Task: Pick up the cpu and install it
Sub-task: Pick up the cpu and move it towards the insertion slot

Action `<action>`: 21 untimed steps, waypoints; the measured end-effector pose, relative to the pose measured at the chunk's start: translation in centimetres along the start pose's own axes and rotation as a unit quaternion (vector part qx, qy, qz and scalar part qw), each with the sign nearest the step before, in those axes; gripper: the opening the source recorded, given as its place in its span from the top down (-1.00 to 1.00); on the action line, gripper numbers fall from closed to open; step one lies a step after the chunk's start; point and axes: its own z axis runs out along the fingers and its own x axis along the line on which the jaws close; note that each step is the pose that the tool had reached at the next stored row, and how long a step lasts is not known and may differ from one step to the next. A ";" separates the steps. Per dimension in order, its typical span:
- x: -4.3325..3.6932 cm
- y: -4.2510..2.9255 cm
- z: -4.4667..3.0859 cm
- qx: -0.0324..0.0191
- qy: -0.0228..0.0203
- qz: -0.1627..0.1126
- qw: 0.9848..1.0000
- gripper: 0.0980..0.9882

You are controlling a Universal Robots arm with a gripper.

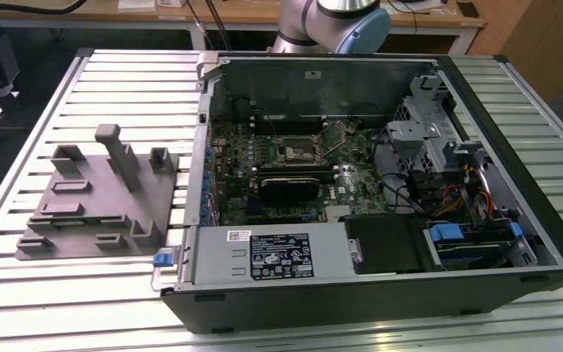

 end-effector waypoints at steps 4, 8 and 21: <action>0.00 0.00 -0.10 0.000 0.000 0.000 1.000 0.00; 0.00 0.01 -0.13 0.000 0.000 0.000 1.000 0.00; -1.49 0.03 -0.12 0.000 0.000 0.000 1.000 0.00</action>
